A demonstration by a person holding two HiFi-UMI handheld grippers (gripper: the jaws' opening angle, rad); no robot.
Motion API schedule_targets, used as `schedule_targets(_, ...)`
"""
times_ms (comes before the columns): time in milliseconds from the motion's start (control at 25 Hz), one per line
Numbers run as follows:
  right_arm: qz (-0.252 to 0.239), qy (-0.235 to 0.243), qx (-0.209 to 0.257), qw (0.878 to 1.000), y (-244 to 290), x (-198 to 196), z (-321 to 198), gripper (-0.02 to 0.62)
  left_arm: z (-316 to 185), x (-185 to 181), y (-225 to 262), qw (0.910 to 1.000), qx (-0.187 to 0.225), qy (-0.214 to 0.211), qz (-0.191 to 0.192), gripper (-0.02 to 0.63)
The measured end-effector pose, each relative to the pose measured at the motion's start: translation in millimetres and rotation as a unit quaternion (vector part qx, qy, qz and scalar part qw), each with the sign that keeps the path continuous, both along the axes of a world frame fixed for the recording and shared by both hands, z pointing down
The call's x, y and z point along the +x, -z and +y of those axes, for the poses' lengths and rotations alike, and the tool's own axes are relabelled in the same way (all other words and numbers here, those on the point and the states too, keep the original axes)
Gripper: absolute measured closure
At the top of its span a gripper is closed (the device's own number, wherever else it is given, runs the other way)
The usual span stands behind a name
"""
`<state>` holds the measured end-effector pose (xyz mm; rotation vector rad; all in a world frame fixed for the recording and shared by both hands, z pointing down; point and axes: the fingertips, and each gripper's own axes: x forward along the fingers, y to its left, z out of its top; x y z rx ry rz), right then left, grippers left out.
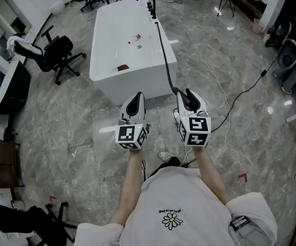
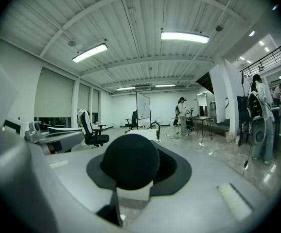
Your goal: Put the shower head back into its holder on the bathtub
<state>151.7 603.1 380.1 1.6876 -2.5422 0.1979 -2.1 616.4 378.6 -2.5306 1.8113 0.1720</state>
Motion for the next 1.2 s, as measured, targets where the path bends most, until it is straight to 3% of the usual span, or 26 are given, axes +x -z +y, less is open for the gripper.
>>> schedule_targets(560, -0.026, 0.000, -0.004, 1.000, 0.6, 6.0, -8.1, 0.477, 0.6, 11.6, -8.1, 0.9997, -0.011, -0.021, -0.011, 0.606)
schedule_targets(800, -0.032, 0.007, -0.006, 0.999, -8.9, -3.2, -7.0, 0.477, 23.9, 4.6, -41.1, 0.9986, -0.049, -0.014, -0.011, 0.606)
schedule_targets(1200, -0.023, 0.018, -0.025, 0.999, -25.8, -24.8, -61.1, 0.477, -37.6, -9.4, -40.1, 0.9991, -0.036, -0.021, 0.009, 0.606)
